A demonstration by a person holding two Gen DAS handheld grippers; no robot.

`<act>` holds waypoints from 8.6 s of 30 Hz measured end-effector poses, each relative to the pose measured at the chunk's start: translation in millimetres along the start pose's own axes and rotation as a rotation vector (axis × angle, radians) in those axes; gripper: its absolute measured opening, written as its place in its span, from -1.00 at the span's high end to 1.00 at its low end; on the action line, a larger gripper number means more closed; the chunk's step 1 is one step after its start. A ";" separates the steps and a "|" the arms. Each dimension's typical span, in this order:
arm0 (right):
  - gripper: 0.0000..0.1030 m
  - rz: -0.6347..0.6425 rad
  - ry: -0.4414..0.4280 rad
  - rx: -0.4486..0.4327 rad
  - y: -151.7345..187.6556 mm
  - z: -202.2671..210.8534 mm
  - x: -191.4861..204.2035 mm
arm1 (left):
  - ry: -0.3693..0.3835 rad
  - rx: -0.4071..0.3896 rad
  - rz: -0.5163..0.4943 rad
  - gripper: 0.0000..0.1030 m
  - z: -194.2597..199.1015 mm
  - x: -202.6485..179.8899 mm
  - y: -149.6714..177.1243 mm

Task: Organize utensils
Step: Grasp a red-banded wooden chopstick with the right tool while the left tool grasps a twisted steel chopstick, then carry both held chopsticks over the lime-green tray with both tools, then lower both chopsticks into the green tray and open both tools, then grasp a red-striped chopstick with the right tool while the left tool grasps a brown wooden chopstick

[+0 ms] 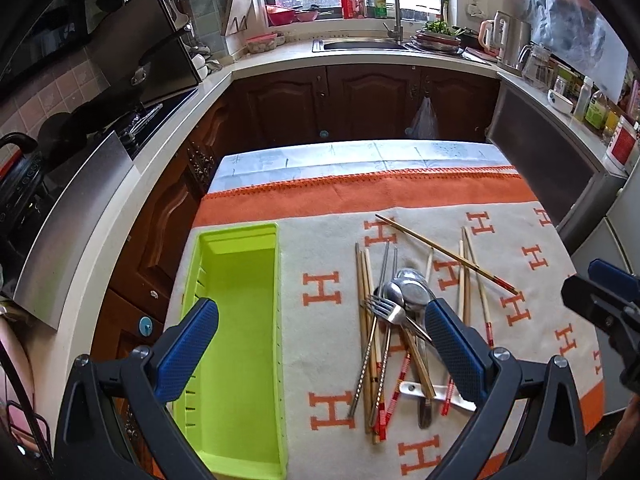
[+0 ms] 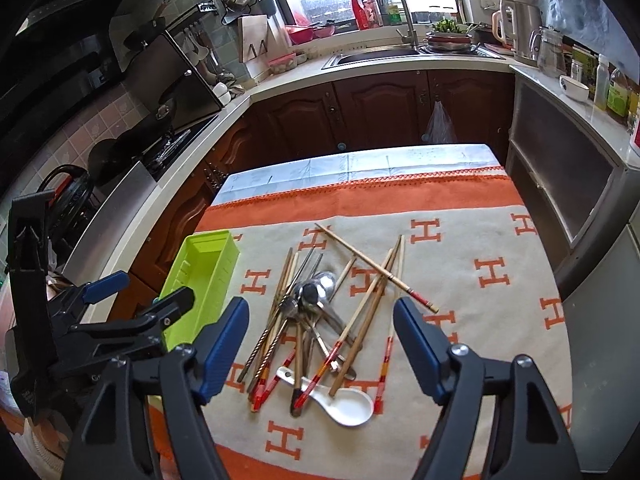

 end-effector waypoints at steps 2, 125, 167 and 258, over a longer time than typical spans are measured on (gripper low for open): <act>-0.37 0.003 0.020 0.002 -10.4 -10.6 -10.4 | 0.016 0.022 0.007 -0.98 -15.3 4.1 -6.1; 0.88 0.279 -0.289 0.163 36.2 -49.6 159.9 | 0.248 -0.083 0.226 0.93 59.1 116.0 88.3; 0.83 0.103 -0.326 0.403 30.8 -164.2 245.7 | 0.288 0.022 0.377 0.92 -44.5 194.3 116.4; 0.82 -0.175 -0.190 0.303 57.4 -129.3 -25.3 | 0.134 0.208 0.065 0.89 -130.0 24.1 88.7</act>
Point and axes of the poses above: each gripper's, at about its wrist camera, not at the fingertips, and z roughly against the way its jaws point, x to its left, y to its underside, the point moved 3 cm from there along -z, roughly the way its jaws point, and after that the axes turned 10 degrees about y, right-handed, at the moved point
